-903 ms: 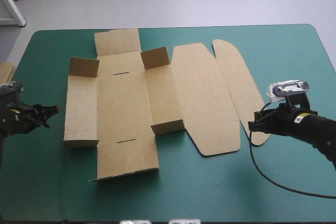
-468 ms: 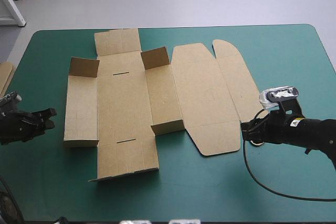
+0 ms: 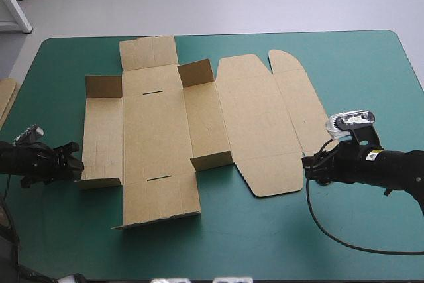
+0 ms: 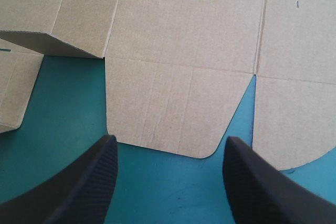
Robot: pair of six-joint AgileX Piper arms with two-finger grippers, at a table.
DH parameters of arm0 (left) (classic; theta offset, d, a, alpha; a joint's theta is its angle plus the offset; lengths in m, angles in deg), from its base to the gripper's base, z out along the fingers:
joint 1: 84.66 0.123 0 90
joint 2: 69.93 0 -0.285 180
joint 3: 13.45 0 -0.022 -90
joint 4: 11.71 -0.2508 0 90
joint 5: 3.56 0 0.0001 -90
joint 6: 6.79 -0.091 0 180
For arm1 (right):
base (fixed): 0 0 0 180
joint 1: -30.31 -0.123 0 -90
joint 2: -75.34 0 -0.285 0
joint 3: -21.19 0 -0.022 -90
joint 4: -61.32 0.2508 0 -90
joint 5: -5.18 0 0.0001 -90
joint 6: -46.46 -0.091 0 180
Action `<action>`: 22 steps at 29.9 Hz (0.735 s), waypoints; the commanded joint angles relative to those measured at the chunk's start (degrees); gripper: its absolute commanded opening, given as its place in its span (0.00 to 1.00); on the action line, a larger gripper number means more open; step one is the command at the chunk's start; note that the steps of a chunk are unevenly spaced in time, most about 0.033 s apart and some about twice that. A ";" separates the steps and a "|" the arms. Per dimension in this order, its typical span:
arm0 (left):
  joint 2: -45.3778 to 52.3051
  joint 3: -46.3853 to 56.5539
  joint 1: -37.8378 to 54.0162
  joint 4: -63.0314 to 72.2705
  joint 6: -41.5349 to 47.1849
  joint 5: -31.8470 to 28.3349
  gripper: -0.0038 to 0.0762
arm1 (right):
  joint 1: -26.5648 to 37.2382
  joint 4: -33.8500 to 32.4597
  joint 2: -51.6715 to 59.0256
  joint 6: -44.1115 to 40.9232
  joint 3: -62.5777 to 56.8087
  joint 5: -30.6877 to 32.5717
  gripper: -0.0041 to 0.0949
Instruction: Fold the box
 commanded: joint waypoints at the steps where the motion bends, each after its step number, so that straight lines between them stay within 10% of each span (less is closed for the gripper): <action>1: 1.24 -1.62 0.14 6.58 -2.86 2.25 0.39 | 0.46 1.69 0.58 0.58 2.12 -1.88 0.61; 22: -0.79 1.11 0.14 13.37 -8.72 7.91 0.39 | 0.46 1.46 0.58 1.48 2.12 -1.98 0.61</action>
